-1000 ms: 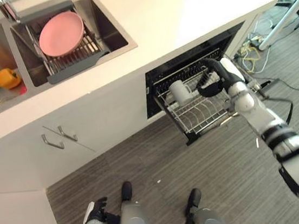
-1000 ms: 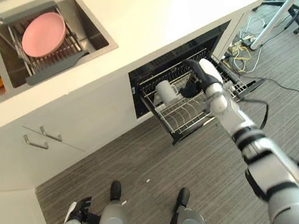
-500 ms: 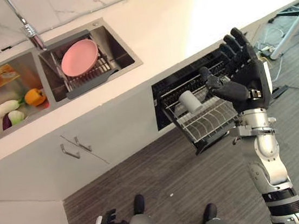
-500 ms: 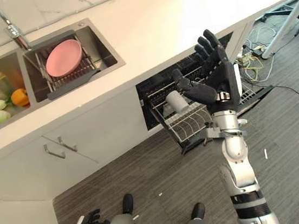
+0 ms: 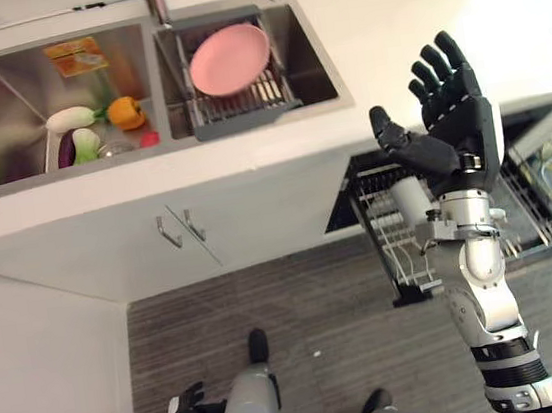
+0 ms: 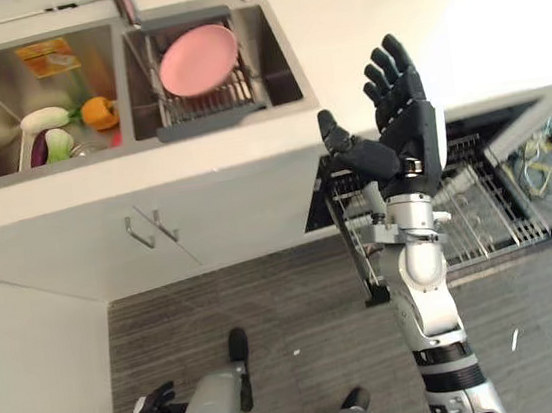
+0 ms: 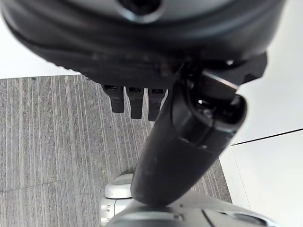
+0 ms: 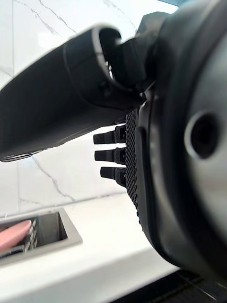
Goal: Place the dishes in the dishwasher.
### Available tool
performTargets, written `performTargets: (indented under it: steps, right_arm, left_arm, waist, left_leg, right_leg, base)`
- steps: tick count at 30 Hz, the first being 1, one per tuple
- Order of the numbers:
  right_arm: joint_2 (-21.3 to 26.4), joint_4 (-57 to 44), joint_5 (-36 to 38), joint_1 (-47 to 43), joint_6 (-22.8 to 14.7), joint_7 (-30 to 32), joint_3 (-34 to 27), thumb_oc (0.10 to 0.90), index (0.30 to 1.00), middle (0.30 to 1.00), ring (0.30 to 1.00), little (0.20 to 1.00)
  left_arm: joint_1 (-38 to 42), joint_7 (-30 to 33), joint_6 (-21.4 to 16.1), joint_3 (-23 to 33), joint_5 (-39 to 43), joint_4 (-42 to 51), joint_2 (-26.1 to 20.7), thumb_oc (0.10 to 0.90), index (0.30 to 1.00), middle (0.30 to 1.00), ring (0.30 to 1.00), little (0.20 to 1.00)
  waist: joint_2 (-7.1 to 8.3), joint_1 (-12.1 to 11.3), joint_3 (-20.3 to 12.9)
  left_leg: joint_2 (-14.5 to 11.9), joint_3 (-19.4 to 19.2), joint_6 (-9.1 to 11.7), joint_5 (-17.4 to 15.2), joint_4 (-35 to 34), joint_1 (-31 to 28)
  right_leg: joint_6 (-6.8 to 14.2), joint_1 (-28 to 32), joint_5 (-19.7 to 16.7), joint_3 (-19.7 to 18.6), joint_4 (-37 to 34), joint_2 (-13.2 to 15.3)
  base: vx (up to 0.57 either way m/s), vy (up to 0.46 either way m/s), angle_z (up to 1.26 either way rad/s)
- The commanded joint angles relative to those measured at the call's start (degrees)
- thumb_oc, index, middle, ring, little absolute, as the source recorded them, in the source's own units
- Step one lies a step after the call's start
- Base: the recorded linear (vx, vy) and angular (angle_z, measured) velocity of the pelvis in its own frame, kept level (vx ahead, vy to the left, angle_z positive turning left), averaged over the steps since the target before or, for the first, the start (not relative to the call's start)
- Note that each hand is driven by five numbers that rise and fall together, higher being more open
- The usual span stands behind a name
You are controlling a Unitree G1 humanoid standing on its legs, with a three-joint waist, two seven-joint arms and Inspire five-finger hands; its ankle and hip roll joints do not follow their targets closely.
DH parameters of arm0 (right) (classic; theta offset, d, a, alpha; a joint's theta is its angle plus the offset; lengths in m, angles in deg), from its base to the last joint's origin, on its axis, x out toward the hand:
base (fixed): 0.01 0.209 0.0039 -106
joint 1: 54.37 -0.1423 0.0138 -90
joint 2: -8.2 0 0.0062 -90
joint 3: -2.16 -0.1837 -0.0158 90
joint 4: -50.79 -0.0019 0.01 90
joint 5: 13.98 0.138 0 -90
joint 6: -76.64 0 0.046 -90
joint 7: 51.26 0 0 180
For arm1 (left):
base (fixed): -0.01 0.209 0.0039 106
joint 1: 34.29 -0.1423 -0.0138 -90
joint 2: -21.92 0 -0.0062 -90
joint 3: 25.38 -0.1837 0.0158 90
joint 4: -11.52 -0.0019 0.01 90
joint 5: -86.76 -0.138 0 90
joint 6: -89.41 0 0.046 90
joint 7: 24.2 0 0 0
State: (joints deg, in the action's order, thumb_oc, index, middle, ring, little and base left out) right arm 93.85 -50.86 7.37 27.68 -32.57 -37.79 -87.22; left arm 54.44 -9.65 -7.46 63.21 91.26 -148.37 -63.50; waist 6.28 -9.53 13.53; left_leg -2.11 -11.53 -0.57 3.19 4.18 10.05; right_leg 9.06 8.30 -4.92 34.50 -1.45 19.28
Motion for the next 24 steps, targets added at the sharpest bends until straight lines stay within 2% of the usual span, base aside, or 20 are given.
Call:
performTargets:
  steps: [1,3,4,5,6,7,8,9,10,11,13,14,18,23,24]
  right_arm:
    - [3.2,-7.5,-2.8,-4.1,-6.5,-0.8,-2.0,0.8,0.9,0.9,0.9,0.9]
    - [3.6,-8.3,-4.0,-4.0,-5.6,-1.4,-0.7,0.8,0.9,0.9,0.9,0.9]
    - [3.9,-8.6,-4.9,-4.1,-5.1,-1.8,-0.4,0.8,0.9,0.9,0.9,0.9]
    - [4.0,-9.0,-5.6,-4.0,-4.9,-1.7,-0.2,0.8,0.9,0.9,0.9,0.9]
    - [4.1,-9.0,-5.6,-4.0,-4.9,-1.7,-0.2,0.8,0.9,0.9,0.9,0.9]
    - [4.5,-9.6,-5.9,-3.5,-4.8,-2.0,-0.4,0.8,0.9,0.9,0.9,0.9]
    - [5.2,-9.5,-5.7,-4.0,-4.7,-2.4,-0.3,0.8,0.9,0.9,0.9,0.9]
    - [5.3,-10.1,-5.4,-4.2,-4.8,-2.3,-0.3,0.8,0.9,0.9,0.9,0.9]
    - [5.3,-10.1,-5.4,-4.2,-4.8,-2.3,-0.3,0.8,0.9,0.9,0.9,0.9]
    - [5.3,-10.1,-5.2,-5.2,-5.1,-2.1,0.4,0.8,0.9,0.9,0.9,0.9]
    - [5.5,-9.9,-4.8,-4.7,-5.0,-2.1,0.2,0.8,0.9,0.9,0.9,0.9]
    - [5.4,-9.9,-4.9,-4.5,-4.9,-2.1,0.3,0.8,0.9,0.9,0.9,0.9]
    - [6.8,-9.9,-5.9,-4.5,-4.7,-2.5,0.7,0.8,0.9,0.9,0.9,0.9]
    - [7.6,-10.0,-6.4,-4.8,-4.2,-2.0,1.3,0.8,0.9,0.9,0.9,0.9]
    - [8.3,-10.2,-3.8,-6.1,-4.4,-2.9,2.8,0.8,0.9,0.9,0.9,0.9]
  left_arm:
    - [-2.0,0.2,-0.9,-3.9,-0.9,-0.7,1.3,0.8,0.9,0.9,0.9,0.9]
    - [-2.0,0.6,-0.7,-2.9,-0.5,-0.6,0.4,0.8,0.9,0.9,0.9,0.9]
    - [-1.6,0.6,-0.7,-2.8,-0.6,-1.0,0.1,0.8,0.9,0.9,0.9,0.9]
    - [-1.1,0.4,-0.5,-3.4,-1.2,-1.1,-0.3,0.8,0.9,0.9,0.9,0.9]
    - [-1.1,0.4,-0.5,-3.4,-1.2,-1.1,-0.2,0.8,0.9,0.9,0.9,0.9]
    - [-0.3,0.6,-0.7,-4.2,-1.7,-0.2,-0.7,0.8,0.9,0.9,0.9,0.9]
    - [1.3,0.7,-1.0,-4.9,-2.1,-0.4,-1.1,0.8,0.9,0.9,0.9,0.9]
    - [2.1,0.8,-1.0,-4.8,-1.8,-0.5,-1.3,0.8,0.9,0.9,0.9,0.9]
    - [2.1,0.8,-1.0,-4.8,-1.8,-0.5,-1.3,0.8,0.9,0.9,0.9,0.9]
    - [3.3,0.6,-1.0,-5.4,-1.7,-1.1,-1.6,0.8,0.9,0.9,0.9,0.9]
    - [3.8,0.5,-1.2,-5.5,-1.9,-0.6,-2.1,0.8,0.9,0.9,0.9,0.9]
    - [3.3,0.7,-1.3,-5.3,-1.8,-0.3,-1.8,0.8,0.9,0.9,0.9,0.9]
    - [2.8,1.1,-1.7,-5.3,-1.4,-0.2,-0.4,0.8,0.9,0.9,0.9,0.9]
    - [1.9,0.8,-1.1,-5.5,-1.0,-0.9,0.1,0.8,0.9,0.9,0.9,0.9]
    - [0.4,0.4,-0.5,-4.6,0.3,-2.2,0.5,0.8,0.9,0.9,0.9,0.9]
  waist:
    - [-3.26,-1.2,-4.4]
    - [-3.43,-0.2,-3.7]
    - [-3.94,0.4,-3.2]
    - [-4.37,1.5,-2.7]
    - [-4.59,1.3,-2.9]
    - [-5.07,3.3,-2.2]
    - [-5.53,5.7,-1.9]
    - [-5.28,6.7,-1.5]
    - [-5.28,6.7,-1.5]
    - [-4.83,7.4,-1.3]
    - [-4.4,7.4,-1.5]
    - [-4.2,7.4,-1.9]
    - [-3.74,7.3,-4.1]
    - [-3.28,8.1,-5.2]
    - [-2.76,9.9,-5.8]
  left_leg:
    - [1.5,2.6,1.2,-1.4,-5.1,-5.7]
    - [3.1,3.3,-0.5,-2.0,-6.6,-8.4]
    - [3.1,4.0,-1.1,-1.9,-7.6,-9.9]
    - [3.0,4.6,-1.5,-2.6,-8.1,-11.3]
    - [2.8,4.4,-1.5,-2.3,-8.1,-11.0]
    - [2.7,6.3,-1.5,-2.6,-8.6,-12.2]
    - [2.5,8.9,-1.0,-2.7,-9.2,-13.2]
    - [2.8,10.2,-0.8,-3.1,-9.2,-13.9]
    - [2.8,10.2,-0.8,-3.1,-9.2,-13.9]
    - [2.8,11.1,-0.2,-3.3,-9.2,-14.1]
    - [3.2,12.2,0.1,-3.2,-9.0,-13.9]
    - [3.1,12.1,0.1,-3.5,-8.9,-14.2]
    - [2.9,10.9,0.9,-4.0,-8.8,-14.0]
    - [2.0,9.6,1.8,-4.0,-8.8,-14.2]
    - [1.2,7.6,2.5,-4.0,-8.8,-14.7]
  right_leg:
    - [2.8,0.4,4.2,-2.6,13.7,2.1]
    - [3.3,-3.3,0.5,-6.5,23.3,4.0]
    - [3.3,-5.0,-0.4,-8.4,26.9,3.8]
    - [3.4,-7.0,0.5,-11.1,29.8,2.4]
    - [3.2,-7.3,0.2,-11.1,29.6,2.1]
    - [2.4,-10.6,2.7,-15.8,31.1,-2.0]
    - [0.5,-15.1,5.9,-20.8,27.7,-8.2]
    - [0.0,-16.3,7.2,-21.9,25.1,-9.6]
    - [0.0,-16.3,7.2,-21.9,25.1,-9.6]
    - [-0.7,-16.4,6.3,-21.1,17.7,-9.9]
    - [-0.5,-14.9,6.3,-22.5,15.1,-9.9]
    - [-0.1,-13.4,6.2,-21.8,13.8,-9.5]
    - [-0.4,-8.2,6.3,-21.5,6.4,-10.1]
    - [-0.6,-6.7,6.0,-22.9,3.7,-10.8]
    - [-1.1,-5.7,5.8,-24.6,1.9,-11.2]
  base:
    - [0.26,0.417,0.19]
    - [0.19,0.306,0.07]
    - [0.18,0.244,0.04]
    - [0.1,0.146,0.01]
    - [0.12,0.104,0.13]
    - [0.18,0.055,0.25]
    - [0.26,0.029,0.55]
    - [0.2,-0.013,0.42]
    - [0.14,-0.093,0.73]
    - [0.07,-0.066,0.44]
    - [0.07,-0.076,0.45]
    - [0.07,-0.052,0.51]
    - [0.09,-0.065,0.51]
    - [0.05,-0.08,-0.28]
    - [0.03,-0.132,-0.47]
